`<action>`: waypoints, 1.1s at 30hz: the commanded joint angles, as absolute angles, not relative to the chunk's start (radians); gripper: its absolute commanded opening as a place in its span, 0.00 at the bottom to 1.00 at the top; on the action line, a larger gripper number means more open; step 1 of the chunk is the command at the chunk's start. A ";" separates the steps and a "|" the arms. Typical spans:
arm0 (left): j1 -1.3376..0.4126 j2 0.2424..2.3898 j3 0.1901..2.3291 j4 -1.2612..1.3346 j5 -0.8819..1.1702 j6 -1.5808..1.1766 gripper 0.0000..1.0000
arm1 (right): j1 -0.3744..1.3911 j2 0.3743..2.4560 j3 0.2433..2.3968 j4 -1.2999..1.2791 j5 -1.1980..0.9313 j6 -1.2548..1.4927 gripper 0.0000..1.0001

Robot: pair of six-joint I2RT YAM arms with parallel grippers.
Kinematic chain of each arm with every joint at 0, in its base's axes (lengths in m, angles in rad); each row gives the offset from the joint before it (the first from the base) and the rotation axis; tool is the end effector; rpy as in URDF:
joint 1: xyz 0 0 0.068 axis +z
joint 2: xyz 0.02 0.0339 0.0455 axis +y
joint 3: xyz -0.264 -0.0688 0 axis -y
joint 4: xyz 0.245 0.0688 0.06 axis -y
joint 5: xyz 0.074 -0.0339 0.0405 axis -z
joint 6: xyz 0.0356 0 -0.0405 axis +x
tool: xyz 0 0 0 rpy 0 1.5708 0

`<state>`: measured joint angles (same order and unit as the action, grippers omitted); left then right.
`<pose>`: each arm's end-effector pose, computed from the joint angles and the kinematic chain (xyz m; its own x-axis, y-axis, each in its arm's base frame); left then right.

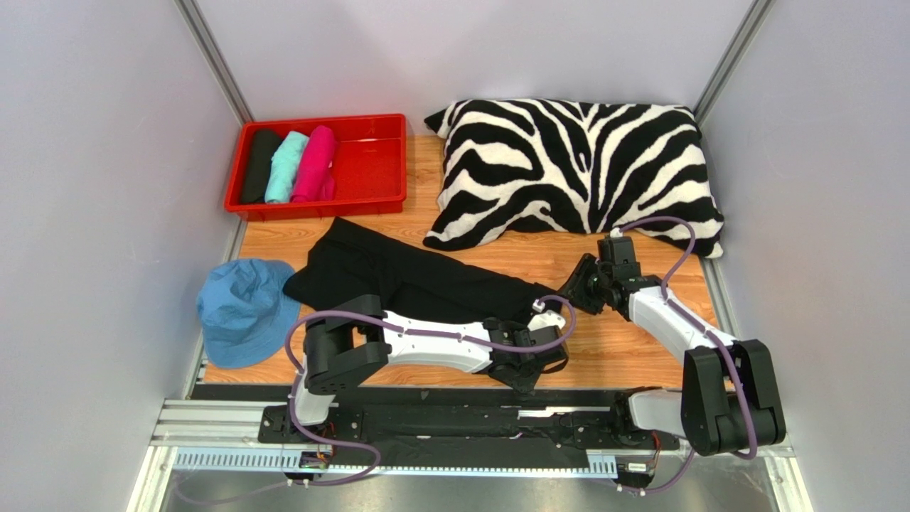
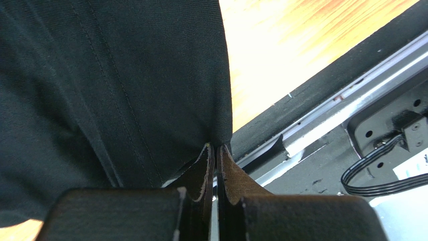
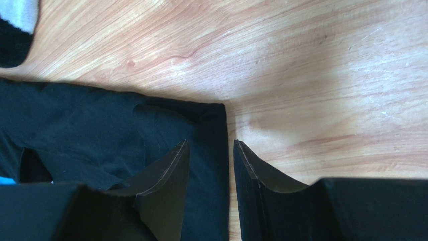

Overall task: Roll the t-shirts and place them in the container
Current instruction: Roll the T-shirt to the center of the board.

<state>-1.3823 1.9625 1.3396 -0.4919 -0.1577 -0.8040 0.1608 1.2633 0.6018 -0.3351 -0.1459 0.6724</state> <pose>0.0810 -0.3947 0.1653 -0.8060 0.4297 -0.4071 0.5429 0.8106 -0.2193 0.2258 0.0419 0.1703 -0.7956 0.4953 -0.3489 0.3313 0.8379 0.4338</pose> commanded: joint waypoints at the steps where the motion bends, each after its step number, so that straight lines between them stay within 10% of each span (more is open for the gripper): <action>1: -1.374 1.910 1.310 -0.416 -0.107 -0.833 0.05 | 0.175 1.301 0.607 -0.265 -0.112 0.678 0.41; 33: -1.292 1.770 1.129 -0.037 0.120 -0.913 0.00 | 0.267 1.344 0.805 -0.524 0.127 0.683 0.06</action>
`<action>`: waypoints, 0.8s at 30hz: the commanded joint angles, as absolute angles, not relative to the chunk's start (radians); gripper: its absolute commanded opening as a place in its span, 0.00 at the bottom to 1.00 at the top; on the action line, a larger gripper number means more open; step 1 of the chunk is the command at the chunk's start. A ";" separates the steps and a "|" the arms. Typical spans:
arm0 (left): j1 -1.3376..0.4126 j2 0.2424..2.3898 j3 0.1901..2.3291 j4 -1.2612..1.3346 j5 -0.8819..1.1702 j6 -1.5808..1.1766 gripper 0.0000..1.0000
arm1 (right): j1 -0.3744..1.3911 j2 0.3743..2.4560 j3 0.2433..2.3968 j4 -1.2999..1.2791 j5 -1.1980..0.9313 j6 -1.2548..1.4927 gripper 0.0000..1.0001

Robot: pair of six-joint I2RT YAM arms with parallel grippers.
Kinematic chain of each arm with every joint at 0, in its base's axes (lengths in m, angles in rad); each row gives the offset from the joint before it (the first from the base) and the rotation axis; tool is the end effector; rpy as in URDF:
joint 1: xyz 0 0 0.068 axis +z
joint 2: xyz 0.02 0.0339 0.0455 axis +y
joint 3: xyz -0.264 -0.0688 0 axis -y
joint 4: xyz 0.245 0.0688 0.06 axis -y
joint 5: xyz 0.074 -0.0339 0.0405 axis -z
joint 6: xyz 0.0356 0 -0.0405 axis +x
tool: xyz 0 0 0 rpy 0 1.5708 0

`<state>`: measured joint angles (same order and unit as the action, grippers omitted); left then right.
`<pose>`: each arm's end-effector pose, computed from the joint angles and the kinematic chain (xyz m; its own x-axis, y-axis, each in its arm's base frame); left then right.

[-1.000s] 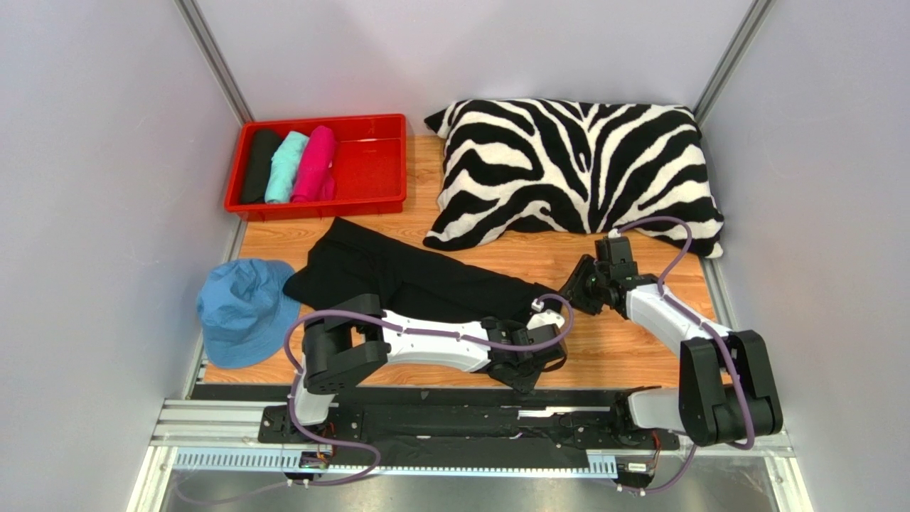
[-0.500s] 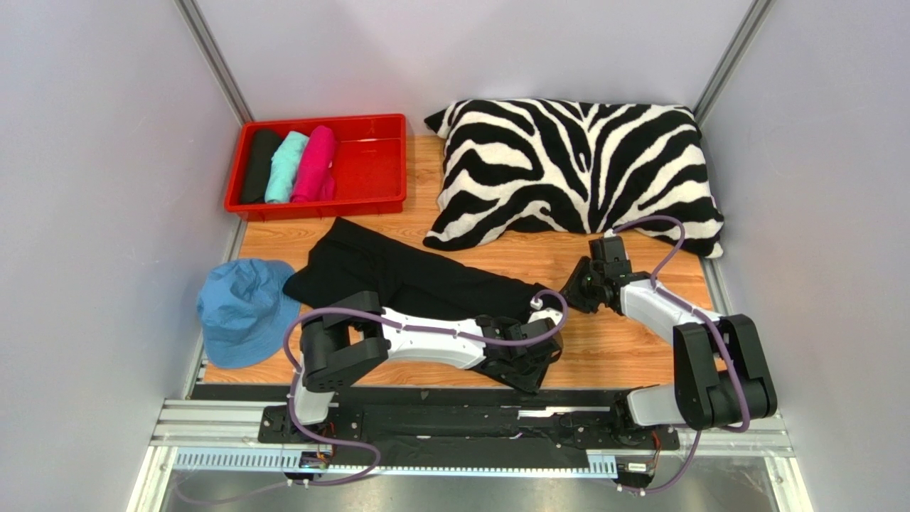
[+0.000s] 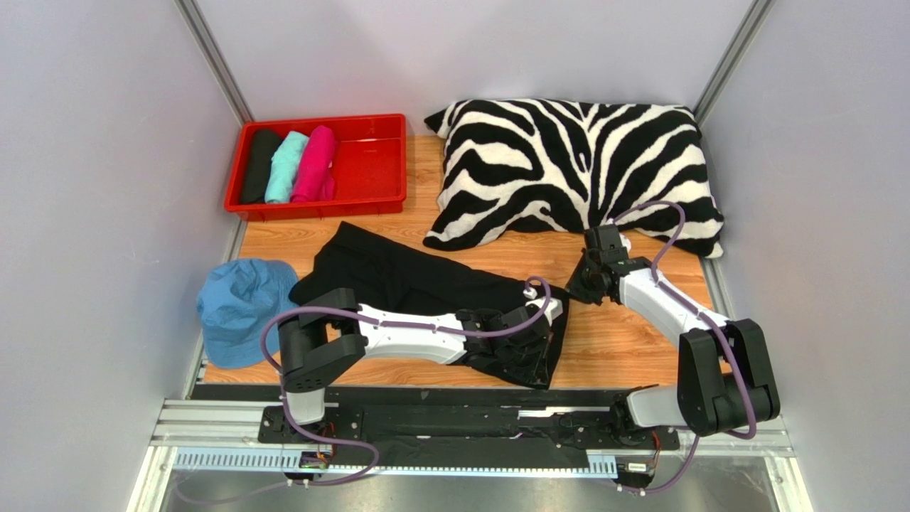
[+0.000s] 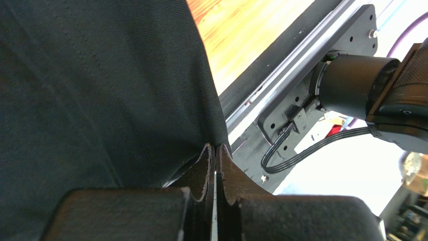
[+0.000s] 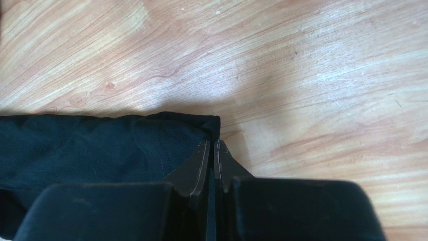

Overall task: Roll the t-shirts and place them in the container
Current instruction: Roll the T-shirt to the center of the board.

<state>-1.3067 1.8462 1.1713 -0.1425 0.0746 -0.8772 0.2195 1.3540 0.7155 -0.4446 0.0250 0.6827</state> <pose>0.1007 -0.3825 0.1815 -0.8722 0.2878 -0.3956 0.4775 0.6764 -0.5608 0.2413 0.0529 0.1767 -0.7991 0.4679 -0.3775 0.3839 0.8804 0.2785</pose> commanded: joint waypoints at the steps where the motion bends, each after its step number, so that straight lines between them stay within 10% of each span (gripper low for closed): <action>1: -1.287 1.766 1.111 -0.020 0.123 -0.916 0.00 | 0.276 1.347 0.819 -0.538 0.161 0.687 0.06; 24: -1.209 1.632 0.847 0.141 0.143 -0.988 0.00 | 0.503 1.614 1.130 -0.767 0.370 0.805 0.06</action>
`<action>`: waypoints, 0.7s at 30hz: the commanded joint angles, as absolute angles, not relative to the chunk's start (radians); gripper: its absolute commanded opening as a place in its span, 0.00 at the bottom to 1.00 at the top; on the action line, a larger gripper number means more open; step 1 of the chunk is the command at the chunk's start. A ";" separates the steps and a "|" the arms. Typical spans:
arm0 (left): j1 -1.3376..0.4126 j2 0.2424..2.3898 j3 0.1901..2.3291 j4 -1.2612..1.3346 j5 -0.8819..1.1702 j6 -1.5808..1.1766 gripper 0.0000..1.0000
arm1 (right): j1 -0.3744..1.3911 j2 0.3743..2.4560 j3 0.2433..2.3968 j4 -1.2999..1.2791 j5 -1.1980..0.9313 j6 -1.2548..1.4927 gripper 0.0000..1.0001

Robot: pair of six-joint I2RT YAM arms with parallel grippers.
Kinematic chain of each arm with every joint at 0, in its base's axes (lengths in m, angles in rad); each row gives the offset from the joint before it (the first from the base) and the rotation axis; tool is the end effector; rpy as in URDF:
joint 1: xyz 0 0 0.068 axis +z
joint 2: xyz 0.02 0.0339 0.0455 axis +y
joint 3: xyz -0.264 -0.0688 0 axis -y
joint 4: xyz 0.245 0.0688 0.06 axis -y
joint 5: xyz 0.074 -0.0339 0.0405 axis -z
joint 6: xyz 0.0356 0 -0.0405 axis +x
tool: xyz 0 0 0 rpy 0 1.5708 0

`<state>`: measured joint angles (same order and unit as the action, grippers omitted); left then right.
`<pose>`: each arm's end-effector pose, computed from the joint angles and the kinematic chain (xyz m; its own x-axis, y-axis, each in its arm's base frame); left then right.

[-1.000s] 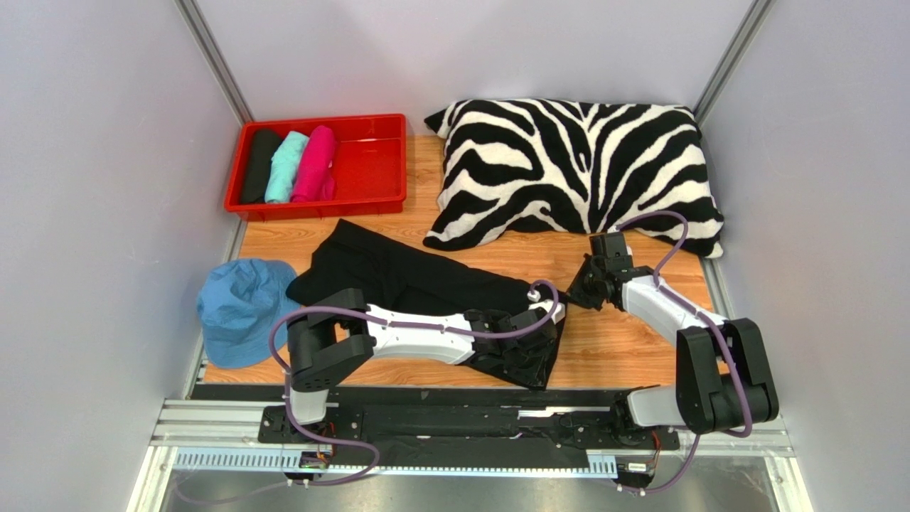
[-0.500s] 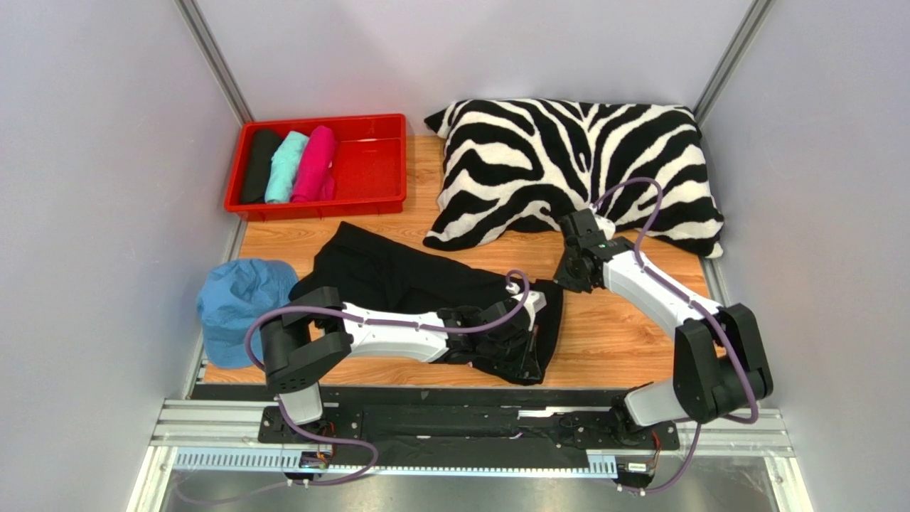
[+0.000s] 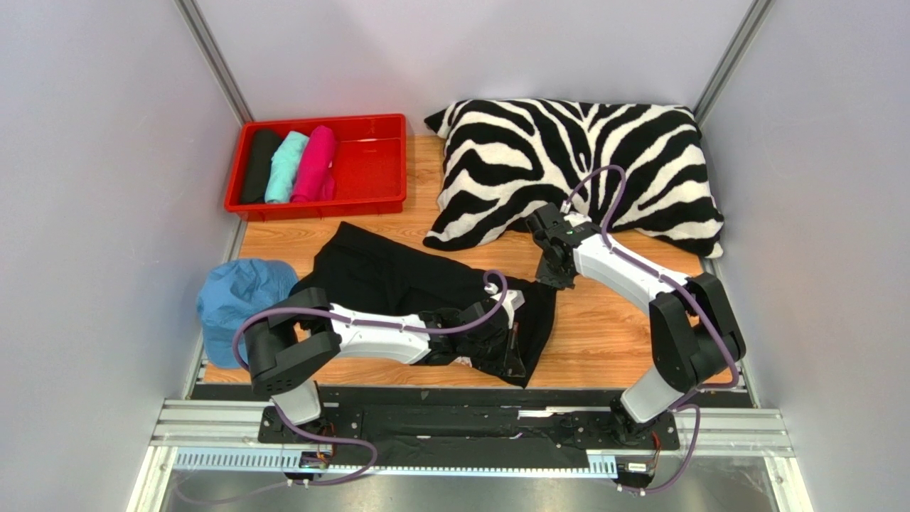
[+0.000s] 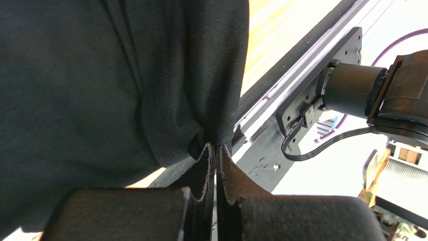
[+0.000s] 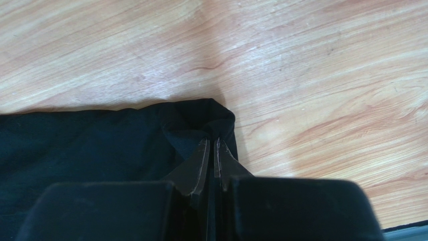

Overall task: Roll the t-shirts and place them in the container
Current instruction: Roll the T-shirt to the center of the board.

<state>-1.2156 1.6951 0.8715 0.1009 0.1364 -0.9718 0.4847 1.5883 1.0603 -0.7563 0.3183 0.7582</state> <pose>0.1155 -0.3253 0.1642 -0.9261 0.1441 -0.3486 0.3537 0.6525 -0.6702 0.2679 0.1285 0.2024 -0.8667 0.2817 -0.4116 0.3191 0.9474 -0.0236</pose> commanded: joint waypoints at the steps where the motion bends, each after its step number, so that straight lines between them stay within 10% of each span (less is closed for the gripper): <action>1: -1.206 1.631 0.839 0.138 0.141 -0.989 0.00 | 0.503 1.620 1.138 -0.778 0.379 0.805 0.06; 8: -1.203 1.618 0.808 0.135 0.129 -0.999 0.00 | 0.518 1.655 1.199 -0.799 0.393 0.821 0.09; 15: -1.203 1.628 0.811 0.144 0.140 -1.002 0.00 | 0.535 1.600 1.135 -0.769 0.425 0.808 0.51; 21: -1.203 1.641 0.824 0.158 0.149 -1.008 0.00 | 0.535 1.485 1.039 -0.724 0.440 0.808 0.59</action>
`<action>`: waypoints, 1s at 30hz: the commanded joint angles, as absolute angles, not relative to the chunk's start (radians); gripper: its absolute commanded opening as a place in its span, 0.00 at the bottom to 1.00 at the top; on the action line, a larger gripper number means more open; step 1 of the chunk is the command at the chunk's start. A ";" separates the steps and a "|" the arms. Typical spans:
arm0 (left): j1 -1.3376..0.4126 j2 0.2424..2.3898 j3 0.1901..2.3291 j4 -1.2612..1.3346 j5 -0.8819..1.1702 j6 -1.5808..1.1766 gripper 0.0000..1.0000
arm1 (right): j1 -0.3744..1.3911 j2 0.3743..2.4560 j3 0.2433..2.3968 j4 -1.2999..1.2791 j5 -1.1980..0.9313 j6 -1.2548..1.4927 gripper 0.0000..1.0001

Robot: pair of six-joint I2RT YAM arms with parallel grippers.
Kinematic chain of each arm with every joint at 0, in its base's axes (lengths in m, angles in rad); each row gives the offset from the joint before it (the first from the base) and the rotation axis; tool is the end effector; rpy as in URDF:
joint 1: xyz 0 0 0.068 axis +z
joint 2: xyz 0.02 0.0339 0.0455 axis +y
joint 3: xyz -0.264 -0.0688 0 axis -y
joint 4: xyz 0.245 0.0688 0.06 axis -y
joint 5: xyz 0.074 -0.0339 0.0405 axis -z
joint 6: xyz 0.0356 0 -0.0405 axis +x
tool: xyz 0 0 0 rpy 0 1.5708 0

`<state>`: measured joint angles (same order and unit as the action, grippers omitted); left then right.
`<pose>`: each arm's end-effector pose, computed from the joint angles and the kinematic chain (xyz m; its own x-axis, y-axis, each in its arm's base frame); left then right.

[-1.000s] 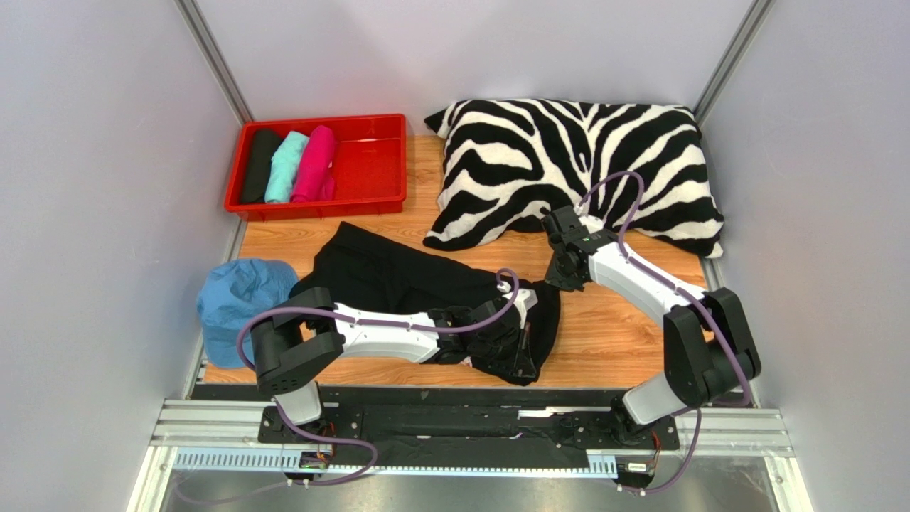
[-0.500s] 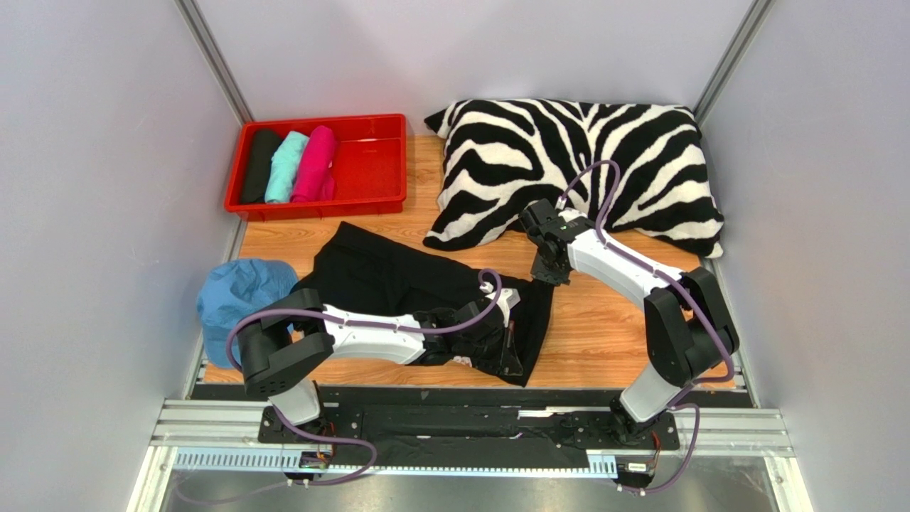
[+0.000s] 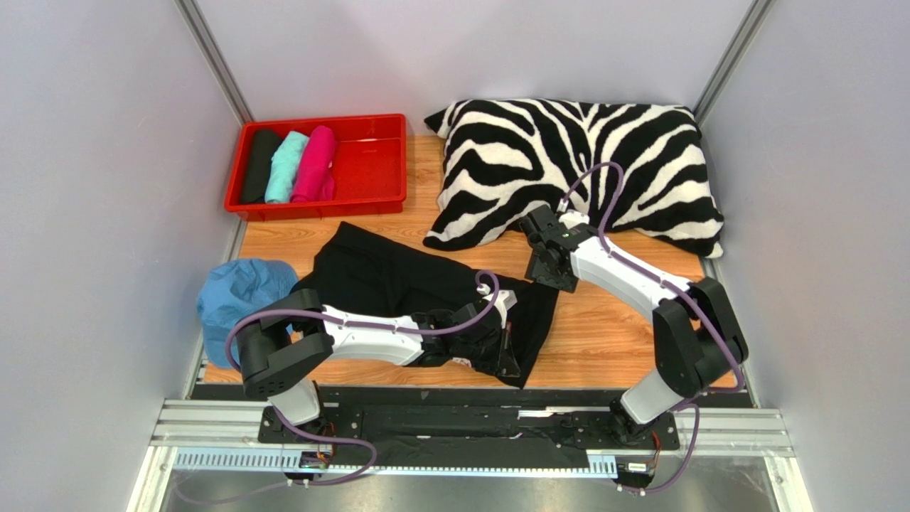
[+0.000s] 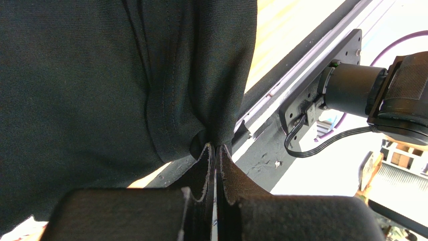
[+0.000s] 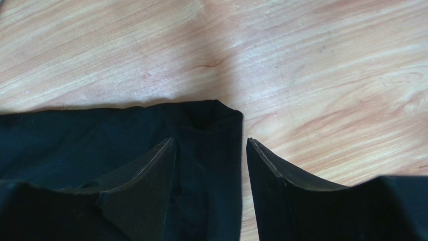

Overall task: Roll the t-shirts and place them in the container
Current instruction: Roll the T-shirt to the center of the board.

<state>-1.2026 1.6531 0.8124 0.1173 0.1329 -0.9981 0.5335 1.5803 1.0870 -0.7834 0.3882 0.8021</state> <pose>0.1150 -0.3112 0.1617 -0.9364 0.1127 -0.3325 0.3203 0.6621 -0.6775 0.2632 0.1398 0.2120 -0.8433 0.2746 -0.4619 0.3308 0.9427 -0.0435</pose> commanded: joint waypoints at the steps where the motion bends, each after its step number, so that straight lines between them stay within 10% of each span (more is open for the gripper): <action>1: -1.203 1.643 0.824 0.158 0.150 -1.009 0.00 | 0.535 1.465 1.008 -0.718 0.442 0.810 0.59; 18: -1.203 1.652 0.836 0.158 0.161 -1.009 0.00 | 0.531 1.452 0.877 -0.549 0.340 0.746 0.57; 30: -1.203 1.618 0.810 0.161 0.153 -1.011 0.00 | 0.523 1.611 1.054 -0.718 0.474 0.697 0.31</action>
